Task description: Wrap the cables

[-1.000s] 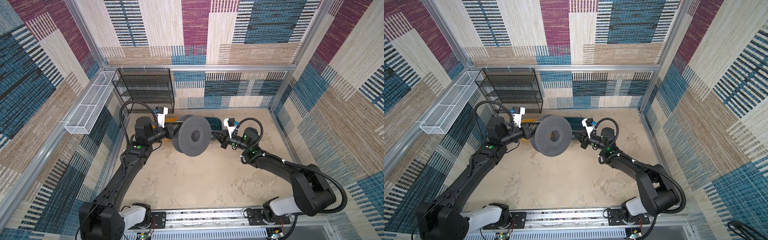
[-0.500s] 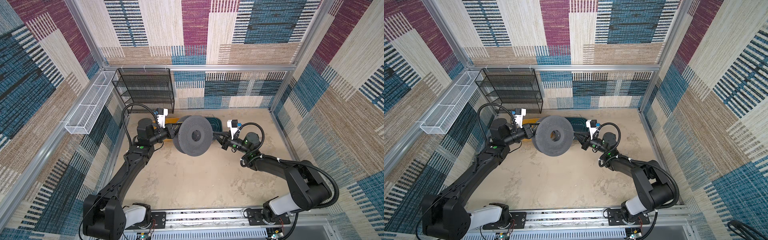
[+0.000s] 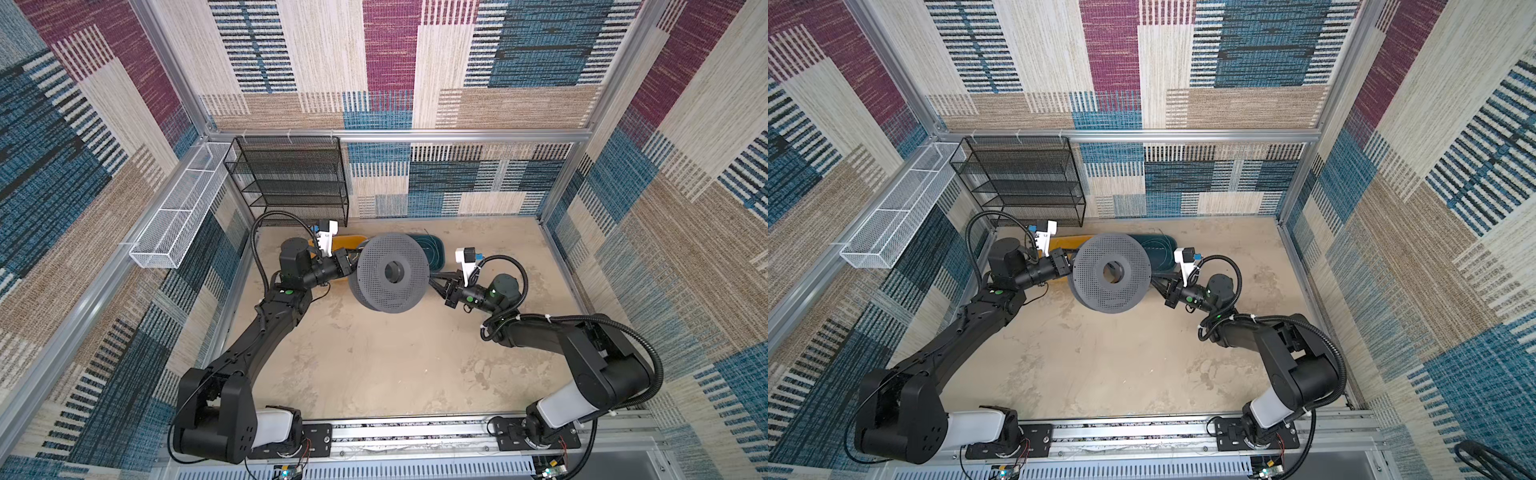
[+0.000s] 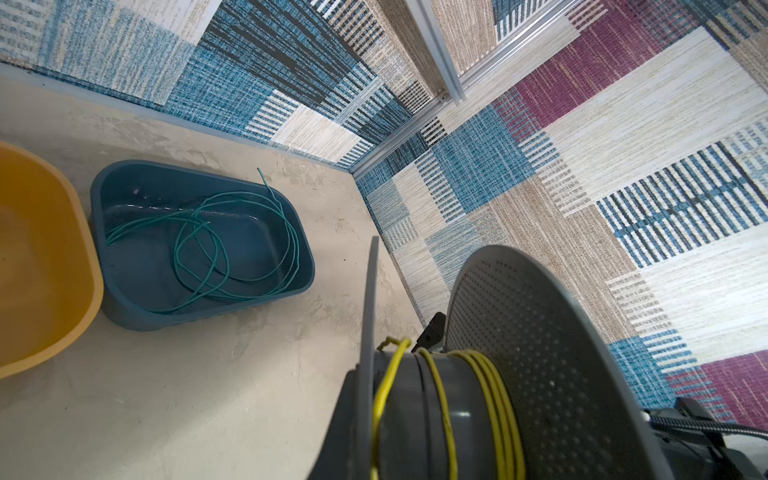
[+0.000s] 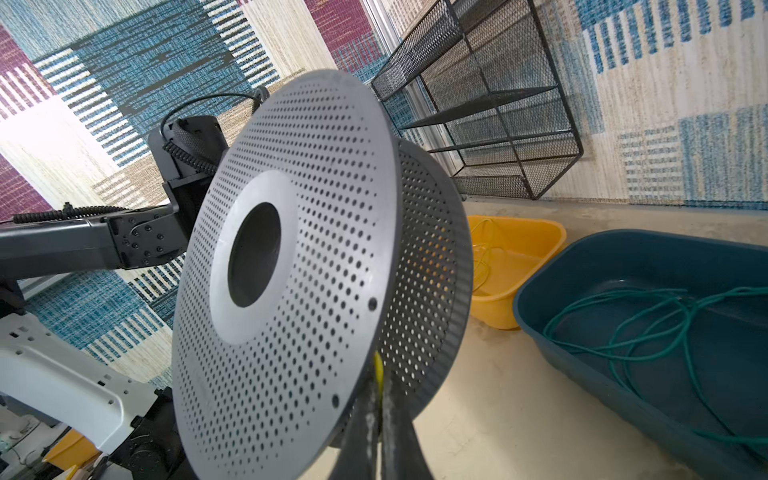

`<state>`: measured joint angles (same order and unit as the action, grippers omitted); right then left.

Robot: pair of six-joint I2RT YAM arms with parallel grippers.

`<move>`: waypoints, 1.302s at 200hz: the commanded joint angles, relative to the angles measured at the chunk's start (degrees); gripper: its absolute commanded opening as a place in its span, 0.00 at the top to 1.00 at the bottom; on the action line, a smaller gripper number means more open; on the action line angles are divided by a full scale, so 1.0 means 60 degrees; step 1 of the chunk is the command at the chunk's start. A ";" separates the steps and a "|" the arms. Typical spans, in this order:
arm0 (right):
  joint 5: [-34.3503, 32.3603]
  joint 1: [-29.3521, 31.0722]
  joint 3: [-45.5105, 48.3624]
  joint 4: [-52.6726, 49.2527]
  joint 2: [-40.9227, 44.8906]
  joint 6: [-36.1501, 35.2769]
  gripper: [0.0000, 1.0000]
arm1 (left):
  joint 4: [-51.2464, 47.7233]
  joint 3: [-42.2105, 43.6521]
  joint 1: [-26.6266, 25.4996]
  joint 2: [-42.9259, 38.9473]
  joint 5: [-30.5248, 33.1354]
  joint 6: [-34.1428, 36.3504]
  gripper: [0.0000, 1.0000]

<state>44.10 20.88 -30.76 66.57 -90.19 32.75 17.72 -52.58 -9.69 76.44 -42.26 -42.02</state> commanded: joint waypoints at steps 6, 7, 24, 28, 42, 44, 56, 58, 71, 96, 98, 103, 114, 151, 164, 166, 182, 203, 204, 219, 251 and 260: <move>0.1059 0.0053 0.0312 0.0598 -0.0434 0.1101 1.00 | 0.6123 -0.0053 0.0357 0.0028 0.3917 -0.0787 1.00; 0.1059 0.0066 0.0310 0.0619 -0.0450 0.1117 1.00 | 0.6134 -0.0047 0.0356 0.0030 0.3920 -0.0788 1.00; 0.1000 0.0363 0.0240 0.0854 -0.0674 0.1219 1.00 | 0.6222 -0.0014 0.0349 0.0097 0.3960 -0.0790 1.00; 0.0970 0.0451 0.0214 0.0882 -0.0743 0.1233 1.00 | 0.6253 -0.0015 0.0345 0.0116 0.3988 -0.0796 1.00; 0.0937 0.0792 0.0107 0.1128 -0.0993 0.1340 1.00 | 0.6389 0.0016 0.0341 0.0177 0.4007 -0.0866 1.00; 0.0911 0.0836 0.0104 0.1175 -0.1019 0.1368 1.00 | 0.6403 0.0017 0.0341 0.0186 0.4010 -0.0875 1.00; 0.0717 0.0988 0.0210 0.1732 -0.1195 0.1658 1.00 | 0.6432 0.0010 0.0341 0.0198 0.3989 -0.0857 1.00; 0.0728 0.0991 0.0225 0.1843 -0.1227 0.1708 1.00 | 0.6421 0.0016 0.0341 0.0191 0.3984 -0.0847 1.00; 0.0809 0.1060 0.0209 0.2335 -0.1495 0.2062 1.00 | 0.6407 0.0046 0.0341 0.0145 0.3982 -0.0779 1.00; 0.0907 0.1186 0.0147 0.3308 -0.1985 0.2707 1.00 | 0.6481 0.0212 0.0312 0.0124 0.4025 -0.0713 1.00; 0.0900 0.1191 0.0147 0.3368 -0.2007 0.2753 1.00 | 0.6499 0.0216 0.0312 0.0122 0.4018 -0.0716 1.00; 0.0913 0.1226 0.0127 0.3521 -0.2092 0.2859 1.00 | 0.6577 0.0271 0.0312 0.0135 0.4013 -0.0724 1.00; 0.0945 0.1317 0.0092 0.3812 -0.2223 0.3046 1.00 | 0.6668 0.0358 0.0298 0.0167 0.4046 -0.0758 1.00; 0.0838 0.1706 -0.0060 0.4184 -0.2450 0.3249 1.00 | 0.6878 0.0486 0.0227 0.0253 0.4057 -0.0775 1.00; 0.0885 0.1903 -0.0185 0.4305 -0.2568 0.3340 1.00 | 0.6928 0.0511 0.0174 0.0289 0.4062 -0.0756 1.00; 0.0876 0.1926 -0.0189 0.4324 -0.2577 0.3355 1.00 | 0.6933 0.0511 0.0153 0.0294 0.4068 -0.0748 1.00; 0.0796 0.2063 -0.0301 0.4373 -0.2679 0.3388 1.00 | 0.7065 0.0601 0.0098 0.0339 0.4081 -0.0753 1.00; 0.0815 0.2170 -0.0420 0.4634 -0.2891 0.3587 1.00 | 0.7113 0.0688 0.0012 0.0347 0.4099 -0.0697 1.00; 0.0813 0.2179 -0.0422 0.4644 -0.2902 0.3598 1.00 | 0.7119 0.0683 0.0008 0.0351 0.4099 -0.0692 1.00; 0.0795 0.2261 -0.0508 0.4849 -0.3052 0.3754 1.00 | 0.7124 0.0727 -0.0054 0.0348 0.4128 -0.0629 1.00; 0.0809 0.2462 -0.0746 0.5245 -0.3349 0.4090 1.00 | 0.7227 0.0791 -0.0284 0.0434 0.4143 -0.0507 1.00; 0.0781 0.2507 -0.0789 0.5257 -0.3377 0.4104 1.00 | 0.7264 0.0835 -0.0330 0.0447 0.4169 -0.0471 1.00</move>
<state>33.12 33.56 -35.31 83.66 -109.49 56.45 22.39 -47.11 -11.20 79.00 -33.54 -44.80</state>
